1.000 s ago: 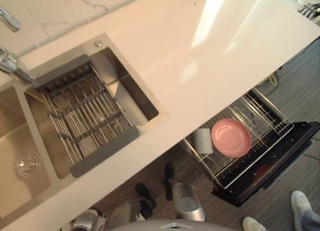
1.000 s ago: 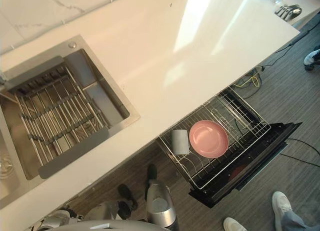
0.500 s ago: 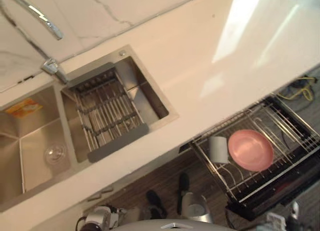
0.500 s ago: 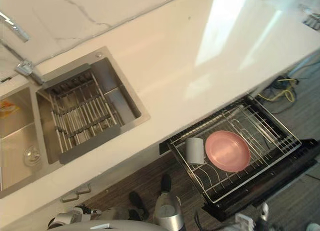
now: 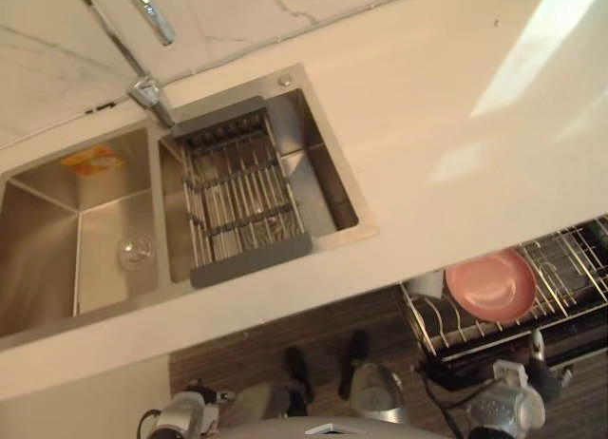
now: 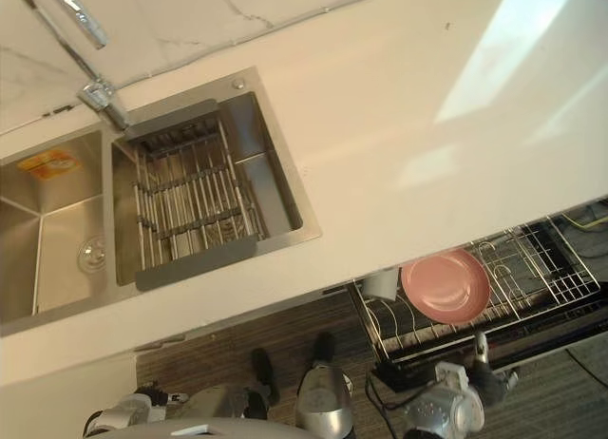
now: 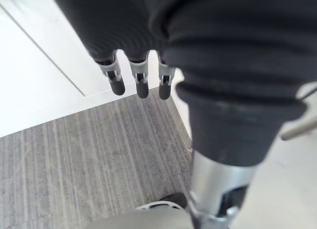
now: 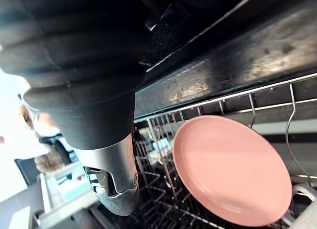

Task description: Walk over to the sink, pick up the cup, carry it to the dishwasher, place the cup inside the dishwasher, then close the dishwasher door

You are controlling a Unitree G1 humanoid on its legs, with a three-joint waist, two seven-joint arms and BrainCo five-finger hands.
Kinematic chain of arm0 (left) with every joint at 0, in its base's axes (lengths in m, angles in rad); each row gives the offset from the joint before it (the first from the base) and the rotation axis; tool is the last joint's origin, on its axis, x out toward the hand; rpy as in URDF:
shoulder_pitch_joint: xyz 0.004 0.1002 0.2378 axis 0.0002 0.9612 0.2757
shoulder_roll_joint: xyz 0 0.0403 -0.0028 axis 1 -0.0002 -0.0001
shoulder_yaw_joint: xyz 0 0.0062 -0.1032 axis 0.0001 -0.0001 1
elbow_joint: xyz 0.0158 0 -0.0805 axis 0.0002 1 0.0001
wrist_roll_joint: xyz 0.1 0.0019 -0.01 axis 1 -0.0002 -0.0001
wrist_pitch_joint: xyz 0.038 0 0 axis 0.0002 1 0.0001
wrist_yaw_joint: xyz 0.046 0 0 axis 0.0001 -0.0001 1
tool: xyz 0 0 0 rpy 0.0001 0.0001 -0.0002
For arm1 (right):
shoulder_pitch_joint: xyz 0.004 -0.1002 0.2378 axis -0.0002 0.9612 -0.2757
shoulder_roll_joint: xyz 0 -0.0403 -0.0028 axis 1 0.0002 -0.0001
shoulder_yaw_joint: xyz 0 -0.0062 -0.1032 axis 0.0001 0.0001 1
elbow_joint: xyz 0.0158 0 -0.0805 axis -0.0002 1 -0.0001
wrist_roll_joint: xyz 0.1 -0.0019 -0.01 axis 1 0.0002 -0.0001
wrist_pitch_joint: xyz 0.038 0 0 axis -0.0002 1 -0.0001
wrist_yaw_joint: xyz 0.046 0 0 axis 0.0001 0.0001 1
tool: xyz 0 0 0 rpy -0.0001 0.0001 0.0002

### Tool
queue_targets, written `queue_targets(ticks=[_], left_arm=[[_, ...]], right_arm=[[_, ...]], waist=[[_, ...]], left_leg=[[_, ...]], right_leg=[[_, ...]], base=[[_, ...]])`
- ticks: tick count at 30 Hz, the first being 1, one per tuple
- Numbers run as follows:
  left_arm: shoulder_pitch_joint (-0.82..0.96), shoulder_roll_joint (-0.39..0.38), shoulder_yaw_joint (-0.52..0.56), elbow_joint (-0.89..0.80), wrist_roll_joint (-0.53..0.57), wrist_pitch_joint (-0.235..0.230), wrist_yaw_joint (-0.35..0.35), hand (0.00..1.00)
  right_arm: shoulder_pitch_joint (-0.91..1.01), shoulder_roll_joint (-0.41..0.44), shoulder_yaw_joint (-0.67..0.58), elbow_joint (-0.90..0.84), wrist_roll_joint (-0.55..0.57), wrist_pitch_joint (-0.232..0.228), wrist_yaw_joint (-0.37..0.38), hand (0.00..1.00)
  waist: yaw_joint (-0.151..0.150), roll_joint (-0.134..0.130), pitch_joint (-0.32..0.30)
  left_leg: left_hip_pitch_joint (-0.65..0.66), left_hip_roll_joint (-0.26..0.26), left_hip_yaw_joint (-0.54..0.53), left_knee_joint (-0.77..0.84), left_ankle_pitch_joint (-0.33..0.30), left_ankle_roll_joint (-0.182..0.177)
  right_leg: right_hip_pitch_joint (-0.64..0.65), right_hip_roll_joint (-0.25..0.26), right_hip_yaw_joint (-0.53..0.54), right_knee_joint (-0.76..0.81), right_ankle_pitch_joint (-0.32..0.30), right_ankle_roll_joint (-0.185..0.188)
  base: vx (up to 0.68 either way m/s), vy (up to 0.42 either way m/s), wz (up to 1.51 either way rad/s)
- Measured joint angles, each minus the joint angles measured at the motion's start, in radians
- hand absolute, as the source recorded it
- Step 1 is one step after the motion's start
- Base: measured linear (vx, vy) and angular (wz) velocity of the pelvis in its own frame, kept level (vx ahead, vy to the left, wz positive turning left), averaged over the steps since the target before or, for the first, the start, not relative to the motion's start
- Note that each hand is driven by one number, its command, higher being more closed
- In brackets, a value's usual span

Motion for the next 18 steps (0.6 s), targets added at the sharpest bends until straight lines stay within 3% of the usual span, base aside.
queue_targets(ticks=[2, 6, 12, 15, 16, 18], left_arm=[[0.023, 0.000, 0.000, 0.002, 0.003, -0.006, -0.002, 0.00], [0.071, -0.010, 0.001, 0.006, 0.017, -0.019, -0.006, 0.00], [0.088, -0.025, 0.003, 0.012, 0.017, -0.044, -0.022, 0.00], [0.109, -0.034, 0.007, 0.023, 0.011, -0.080, -0.004, 0.00], [0.113, -0.038, 0.011, 0.024, 0.006, -0.119, 0.022, 0.00], [0.104, -0.035, 0.021, 0.020, 0.004, -0.164, 0.040, 0.00]], right_arm=[[-0.042, -0.043, 0.026, 0.000, 0.000, 0.014, 0.014, 0.00], [-0.118, -0.110, 0.067, 0.000, 0.003, 0.035, 0.076, 0.00], [-0.207, -0.151, 0.075, 0.026, 0.089, 0.085, 0.156, 0.00], [-0.204, -0.151, 0.113, 0.034, 0.093, 0.088, 0.208, 0.00], [-0.200, -0.150, 0.137, 0.034, 0.093, 0.096, 0.210, 0.00], [-0.188, -0.148, 0.168, 0.033, 0.091, 0.096, 0.210, 0.00]], waist=[[0.018, 0.020, 0.009], [0.027, 0.045, 0.013], [0.068, 0.049, 0.015], [0.063, 0.047, 0.017], [0.064, 0.044, 0.018], [0.065, 0.037, 0.016]], left_leg=[[-0.015, 0.001, -0.039, 0.001, 0.000, 0.000], [-0.049, 0.003, -0.059, -0.026, -0.068, -0.008], [-0.071, 0.017, -0.059, -0.044, -0.075, -0.034], [-0.075, 0.034, -0.060, -0.023, -0.019, -0.048], [-0.075, 0.043, -0.066, -0.007, 0.036, -0.029], [-0.073, 0.048, -0.071, 0.002, 0.048, -0.013]], right_leg=[[-0.004, -0.001, -0.027, 0.004, 0.000, 0.000], [-0.020, 0.000, -0.045, 0.003, 0.003, 0.001], [-0.031, 0.005, -0.093, -0.012, 0.003, 0.001], [-0.032, 0.007, -0.122, 0.014, 0.006, -0.008], [-0.030, 0.016, -0.122, 0.023, 0.002, -0.015], [-0.032, 0.021, -0.130, 0.026, -0.004, -0.023]], base=[[-0.11, 0.023, 0.36], [-0.13, 0.042, 0.33], [-0.03, -0.016, 0.23], [0.06, -0.041, -0.15], [0.06, -0.026, -0.22], [0.07, -0.035, -0.04]])
